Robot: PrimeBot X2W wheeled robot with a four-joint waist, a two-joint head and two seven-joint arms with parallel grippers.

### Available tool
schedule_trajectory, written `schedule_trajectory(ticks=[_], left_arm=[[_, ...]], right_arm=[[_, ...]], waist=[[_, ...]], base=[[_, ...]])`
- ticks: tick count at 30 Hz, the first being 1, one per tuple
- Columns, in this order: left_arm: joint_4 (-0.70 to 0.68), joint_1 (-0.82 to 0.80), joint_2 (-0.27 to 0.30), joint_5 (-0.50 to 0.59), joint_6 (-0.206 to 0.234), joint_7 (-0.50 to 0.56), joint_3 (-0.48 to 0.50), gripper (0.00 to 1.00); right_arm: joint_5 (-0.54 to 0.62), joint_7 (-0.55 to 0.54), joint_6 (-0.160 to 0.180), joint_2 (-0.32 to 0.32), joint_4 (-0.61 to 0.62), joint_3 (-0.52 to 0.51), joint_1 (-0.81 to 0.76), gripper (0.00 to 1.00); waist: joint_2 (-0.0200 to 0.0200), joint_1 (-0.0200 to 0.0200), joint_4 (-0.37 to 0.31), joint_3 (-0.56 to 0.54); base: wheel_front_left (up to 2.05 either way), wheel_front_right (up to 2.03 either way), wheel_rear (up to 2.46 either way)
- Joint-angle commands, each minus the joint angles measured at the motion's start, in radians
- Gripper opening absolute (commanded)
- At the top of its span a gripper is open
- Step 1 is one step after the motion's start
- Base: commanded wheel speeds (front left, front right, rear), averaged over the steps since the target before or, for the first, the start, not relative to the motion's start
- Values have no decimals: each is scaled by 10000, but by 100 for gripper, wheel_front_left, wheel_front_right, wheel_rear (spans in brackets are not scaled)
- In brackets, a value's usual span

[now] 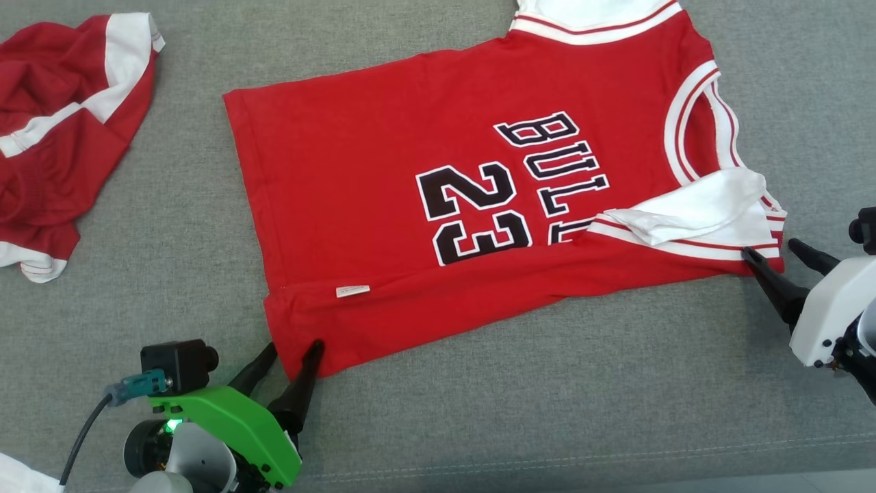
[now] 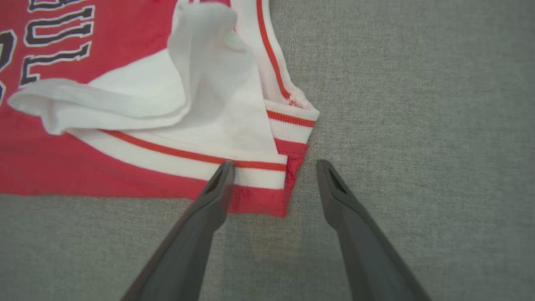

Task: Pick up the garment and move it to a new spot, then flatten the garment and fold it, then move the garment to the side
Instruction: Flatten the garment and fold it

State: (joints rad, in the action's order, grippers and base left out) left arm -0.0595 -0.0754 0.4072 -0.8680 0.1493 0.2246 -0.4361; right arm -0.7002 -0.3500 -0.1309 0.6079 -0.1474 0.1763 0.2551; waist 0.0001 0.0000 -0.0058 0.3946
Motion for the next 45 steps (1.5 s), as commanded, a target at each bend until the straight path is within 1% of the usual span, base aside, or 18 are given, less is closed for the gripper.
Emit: schedule_trajectory(ticks=[1,5,6,7,8,12,15,19,25,28,30,33,34,35,36,37,38,45], left_arm=[[241,-146,-82,-61,-60,104,-90,100],[662,-425,-360,-340,-400,381,-370,100],[770,-504,-447,-403,-503,404,-421,60],[878,-580,-500,-455,-609,419,-476,15],[993,-636,-504,-477,-734,524,-588,0],[1317,-725,-483,-572,-1099,696,-719,0],[1247,-583,-132,-814,-1282,851,-572,0],[550,-253,441,-1190,-1458,1152,-282,0],[-1118,831,1446,-1691,-1268,1667,50,0],[-1731,1332,1743,-1866,-1100,1756,242,0],[-1748,1535,1763,-1925,-986,1781,251,0],[-1462,1531,1431,-1950,-888,1638,148,0],[-1288,1490,1325,-1876,-829,1562,112,5],[-1139,1441,1234,-1815,-832,1499,59,29],[-1014,1389,1127,-1775,-852,1421,0,49],[-906,1329,994,-1740,-856,1314,-15,88],[-804,1265,911,-1695,-870,1255,-55,99],[-469,1053,627,-1453,-931,872,-114,100]], right_arm=[[33,-117,3,-103,-95,-54,155,100],[-192,-460,2,-326,-303,61,420,100],[-304,-528,2,-377,-351,107,478,75],[-428,-585,0,-404,-355,160,541,40],[-578,-587,0,-434,-396,157,580,0],[-1071,-763,3,-249,-453,244,563,0],[-1580,-948,5,13,-340,177,289,0],[-2415,-1343,6,525,185,-120,-302,0],[-3248,-2459,13,1347,950,-1083,-1836,0],[-3317,-2832,20,1471,1220,-1632,-2392,0],[-3146,-2877,22,1287,1216,-1840,-2562,0],[-2766,-3008,20,942,1057,-1776,-2622,0],[-2593,-2977,20,809,1022,-1716,-2545,0],[-2420,-2867,19,671,1019,-1669,-2419,0],[-2271,-2776,19,527,1007,-1631,-2306,71],[-2191,-2722,11,399,993,-1582,-2253,100],[-2099,-2696,10,315,1014,-1508,-2238,100],[-1555,-2338,8,195,1157,-1346,-1962,100]], waist=[[-1,0,145,149],[-1,0,263,307],[-1,0,289,332],[-1,0,312,347],[-1,0,331,351],[-1,0,386,213],[-1,0,374,-29],[-1,0,302,-394],[-1,0,81,-676],[-1,0,-10,-631],[-1,0,-53,-591],[-1,0,-79,-574],[-1,0,-85,-579],[-1,0,-87,-580],[-1,0,-80,-582],[-1,0,-62,-587],[-1,0,-39,-602],[-1,0,74,-763]], base=[[0,0,0],[0,0,0],[0,0,0],[0,0,0],[0,0,0],[0,0,0],[0,0,0],[0,0,0],[0,0,0],[0,0,0],[0,0,0],[0,0,0],[0,0,0],[0,0,0],[0,0,0],[0,0,0],[0,0,0],[0,0,0]])
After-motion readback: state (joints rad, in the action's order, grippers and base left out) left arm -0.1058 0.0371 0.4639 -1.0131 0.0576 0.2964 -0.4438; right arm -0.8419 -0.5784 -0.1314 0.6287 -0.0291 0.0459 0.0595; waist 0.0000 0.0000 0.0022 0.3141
